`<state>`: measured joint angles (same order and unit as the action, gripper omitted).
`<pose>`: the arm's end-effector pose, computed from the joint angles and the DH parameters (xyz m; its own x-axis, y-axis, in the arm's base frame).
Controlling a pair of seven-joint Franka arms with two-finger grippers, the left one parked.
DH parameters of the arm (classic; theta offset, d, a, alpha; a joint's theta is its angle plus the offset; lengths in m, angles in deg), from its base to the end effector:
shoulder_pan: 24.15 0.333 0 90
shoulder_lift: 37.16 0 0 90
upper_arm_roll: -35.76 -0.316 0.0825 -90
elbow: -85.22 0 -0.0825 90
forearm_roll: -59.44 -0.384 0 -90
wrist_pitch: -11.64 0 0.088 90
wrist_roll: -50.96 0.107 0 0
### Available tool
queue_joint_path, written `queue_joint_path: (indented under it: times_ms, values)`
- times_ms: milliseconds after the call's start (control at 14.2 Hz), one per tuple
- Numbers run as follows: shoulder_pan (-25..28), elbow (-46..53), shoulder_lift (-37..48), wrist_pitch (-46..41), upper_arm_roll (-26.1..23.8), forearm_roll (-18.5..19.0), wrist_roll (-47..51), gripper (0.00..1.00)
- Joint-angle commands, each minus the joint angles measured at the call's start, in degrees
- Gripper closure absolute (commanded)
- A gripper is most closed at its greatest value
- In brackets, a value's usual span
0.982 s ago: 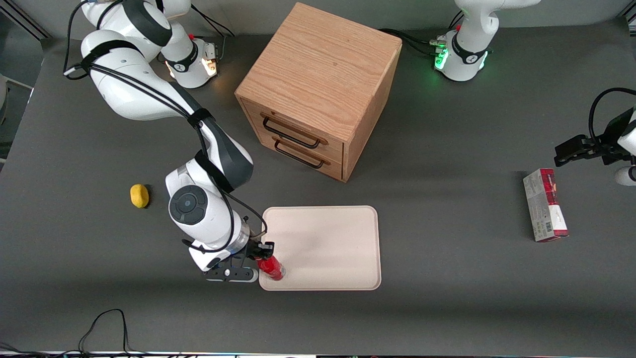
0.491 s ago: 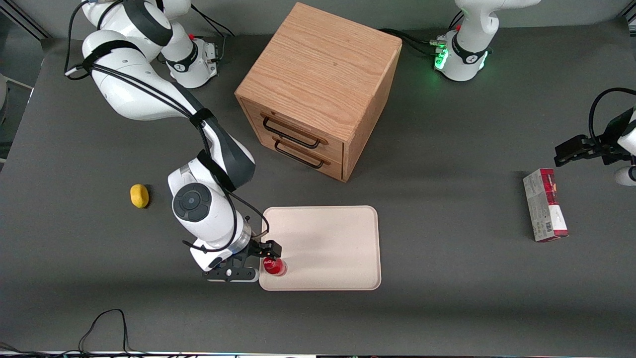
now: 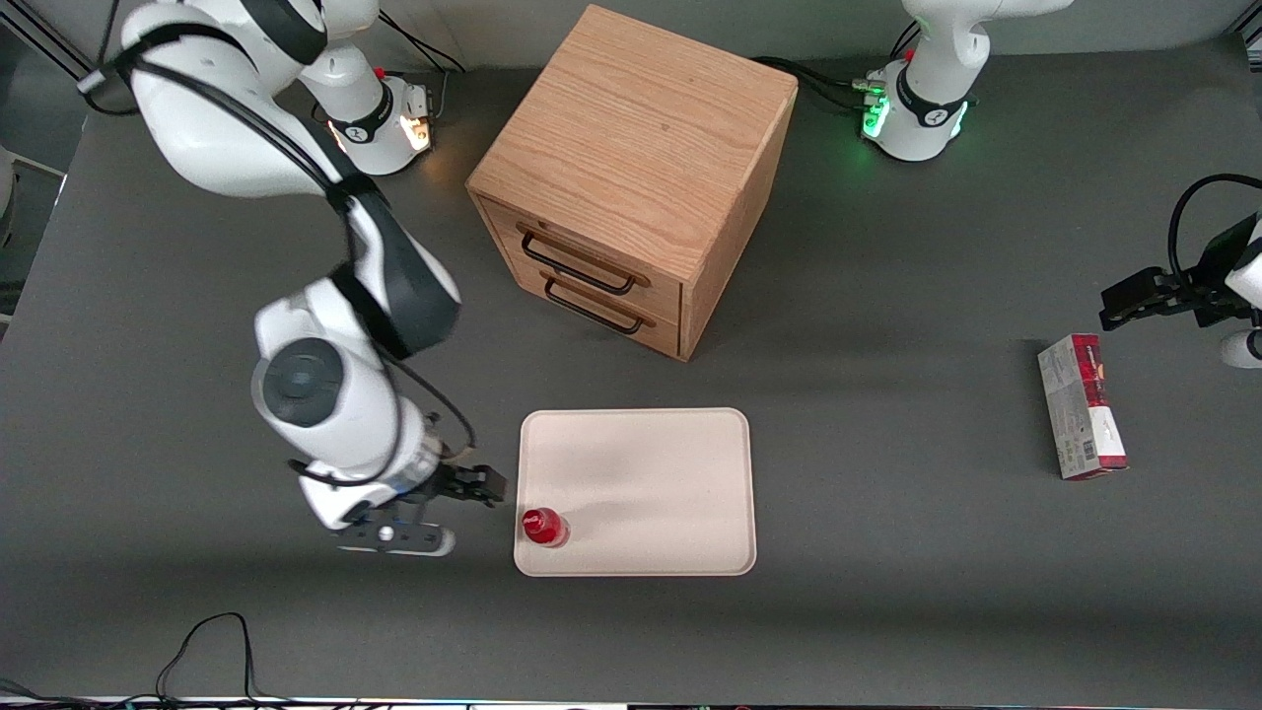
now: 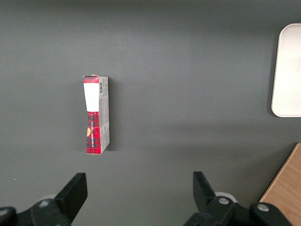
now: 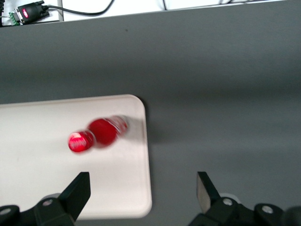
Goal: Place coke bottle on tray
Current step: 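Open the right gripper to release the bottle and withdraw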
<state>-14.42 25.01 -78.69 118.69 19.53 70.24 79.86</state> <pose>0.7169 0.2542 0.4313 0.9910 -0.0880 0.1009 -0.0825 -0.9950 -0.0569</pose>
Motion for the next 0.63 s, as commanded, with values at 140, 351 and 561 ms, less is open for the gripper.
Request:
queue_joint_path:
  times_ms: [140,351,561]
  values:
    - [4.93,-26.94,26.80,-1.48,20.59,-12.12,-14.04,0.00]
    - [6.79,-35.32,37.45,-7.35,26.85,-12.21,-16.93,0.00]
    - [6.61,-38.13,44.75,-12.81,28.53,-12.21,-17.38,0.00]
